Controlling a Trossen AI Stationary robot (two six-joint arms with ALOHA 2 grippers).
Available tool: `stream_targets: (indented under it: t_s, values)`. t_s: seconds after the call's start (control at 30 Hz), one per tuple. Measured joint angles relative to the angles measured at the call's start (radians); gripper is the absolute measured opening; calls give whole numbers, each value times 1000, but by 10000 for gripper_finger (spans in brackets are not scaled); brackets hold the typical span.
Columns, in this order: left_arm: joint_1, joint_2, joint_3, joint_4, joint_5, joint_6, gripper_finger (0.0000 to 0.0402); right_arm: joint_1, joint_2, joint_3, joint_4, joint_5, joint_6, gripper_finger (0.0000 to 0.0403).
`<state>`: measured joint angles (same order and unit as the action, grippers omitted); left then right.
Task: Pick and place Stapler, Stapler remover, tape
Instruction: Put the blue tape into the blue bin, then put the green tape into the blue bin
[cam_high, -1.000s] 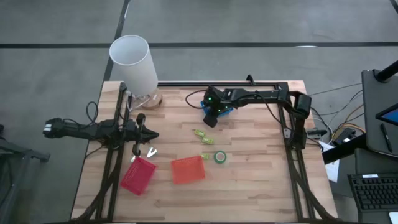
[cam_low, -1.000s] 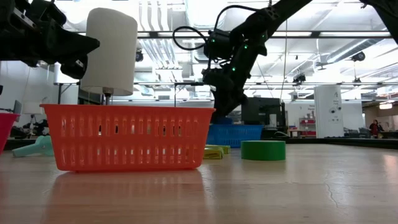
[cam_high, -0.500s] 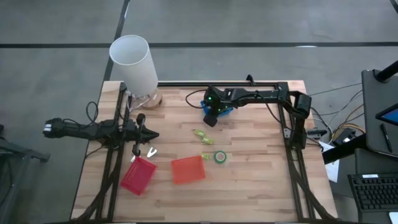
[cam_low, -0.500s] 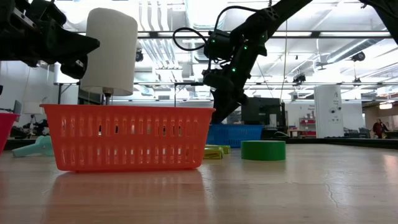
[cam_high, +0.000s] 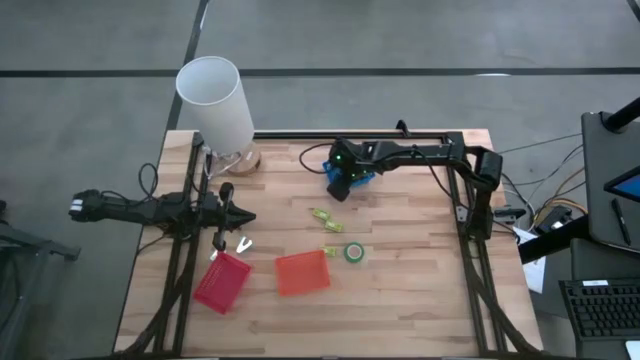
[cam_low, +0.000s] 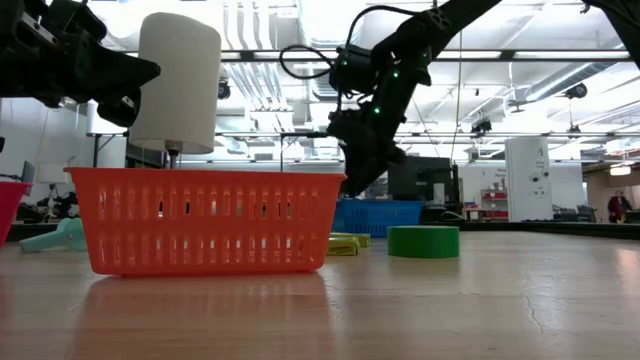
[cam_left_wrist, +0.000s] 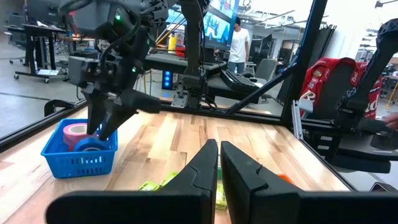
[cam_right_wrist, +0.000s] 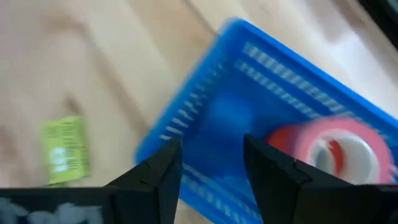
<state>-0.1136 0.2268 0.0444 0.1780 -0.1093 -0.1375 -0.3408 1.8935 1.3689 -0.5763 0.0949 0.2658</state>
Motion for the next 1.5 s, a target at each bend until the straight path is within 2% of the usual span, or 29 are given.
stream_targets:
  t_s: [0.07,0.6,0.77,0.97,1.2,1.37,1.5]
  values:
    - [0,0,0,0,0,0,23,0,0,0,-21,35,25,147]
    - [0,0,0,0,0,0,23,-11,-16,0,-30,32,58,74]
    - [0,0,0,0,0,0,23,-17,-24,0,46,-138,8,54]
    - [0,0,0,0,0,0,23,-23,-58,0,21,-170,26,35]
    - [0,0,0,0,0,0,23,3,-170,0,-89,-396,-85,29]
    - [0,0,0,0,0,0,23,63,-198,-6,-169,-422,-92,32]
    - [0,0,0,0,0,0,23,124,-191,-7,-210,-459,-86,56]
